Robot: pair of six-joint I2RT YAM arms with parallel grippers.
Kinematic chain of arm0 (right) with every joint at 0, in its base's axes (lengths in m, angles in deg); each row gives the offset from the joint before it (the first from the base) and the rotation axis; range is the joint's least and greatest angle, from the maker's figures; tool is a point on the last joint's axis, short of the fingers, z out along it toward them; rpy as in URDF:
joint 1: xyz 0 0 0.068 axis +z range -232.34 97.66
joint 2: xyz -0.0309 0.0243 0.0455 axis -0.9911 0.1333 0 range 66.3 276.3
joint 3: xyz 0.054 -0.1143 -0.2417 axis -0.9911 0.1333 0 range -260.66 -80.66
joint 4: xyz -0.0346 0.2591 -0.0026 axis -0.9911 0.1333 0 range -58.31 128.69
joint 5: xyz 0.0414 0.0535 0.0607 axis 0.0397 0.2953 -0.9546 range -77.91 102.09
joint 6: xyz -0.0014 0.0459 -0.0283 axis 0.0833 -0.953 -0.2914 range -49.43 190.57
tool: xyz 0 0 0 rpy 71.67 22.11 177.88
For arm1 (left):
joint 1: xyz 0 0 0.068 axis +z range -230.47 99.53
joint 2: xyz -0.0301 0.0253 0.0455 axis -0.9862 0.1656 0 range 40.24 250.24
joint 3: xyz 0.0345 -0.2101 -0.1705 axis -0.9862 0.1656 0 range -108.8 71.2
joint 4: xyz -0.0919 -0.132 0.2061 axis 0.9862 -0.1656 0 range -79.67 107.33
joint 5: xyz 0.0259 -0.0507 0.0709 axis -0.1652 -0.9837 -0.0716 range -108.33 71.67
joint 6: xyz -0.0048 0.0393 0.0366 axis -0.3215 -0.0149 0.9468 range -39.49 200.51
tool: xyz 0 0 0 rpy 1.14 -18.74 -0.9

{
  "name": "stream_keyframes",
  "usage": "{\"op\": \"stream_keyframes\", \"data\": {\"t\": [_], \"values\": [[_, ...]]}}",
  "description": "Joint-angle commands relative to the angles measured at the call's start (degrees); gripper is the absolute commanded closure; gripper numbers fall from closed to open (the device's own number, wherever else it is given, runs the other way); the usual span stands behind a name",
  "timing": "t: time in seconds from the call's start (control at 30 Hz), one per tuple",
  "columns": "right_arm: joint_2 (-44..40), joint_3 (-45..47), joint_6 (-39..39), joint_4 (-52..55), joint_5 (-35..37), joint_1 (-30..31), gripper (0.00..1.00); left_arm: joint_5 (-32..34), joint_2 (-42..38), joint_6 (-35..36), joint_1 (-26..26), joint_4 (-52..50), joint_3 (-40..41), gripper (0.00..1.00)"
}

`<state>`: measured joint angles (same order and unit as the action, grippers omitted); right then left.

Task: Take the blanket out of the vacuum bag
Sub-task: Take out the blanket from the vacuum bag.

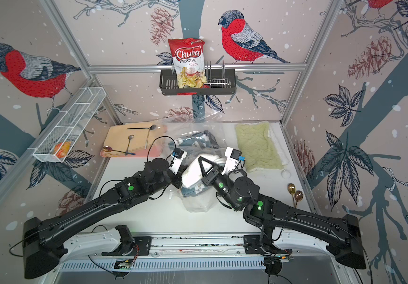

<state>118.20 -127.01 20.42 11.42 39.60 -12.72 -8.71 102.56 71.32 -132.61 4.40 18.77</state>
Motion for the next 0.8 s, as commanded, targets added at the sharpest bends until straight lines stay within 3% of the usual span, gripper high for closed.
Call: {"op": "stream_keyframes", "data": {"t": [0.0,0.17,0.4,0.6,0.77], "values": [[0.5,-4.4,3.6,0.6,-5.2,-4.1,1.0,1.4,-0.2,-0.7,0.3,1.1,-0.3,1.0],[3.7,-13.1,5.7,3.1,-12.6,-9.2,1.0,1.0,0.5,-0.8,0.4,0.7,-0.7,1.0],[5.3,-23.7,9.0,6.7,-16.6,-16.3,1.0,0.7,0.7,-0.9,0.4,0.5,-0.7,1.0],[8.9,-34.3,9.4,14.3,-24.7,-25.9,1.0,0.6,1.0,-0.5,0.4,0.1,-0.9,1.0],[8.7,-32.9,3.9,15.7,-35.2,-38.7,1.0,0.5,0.2,-0.3,0.3,0.4,-0.8,1.0]]}}
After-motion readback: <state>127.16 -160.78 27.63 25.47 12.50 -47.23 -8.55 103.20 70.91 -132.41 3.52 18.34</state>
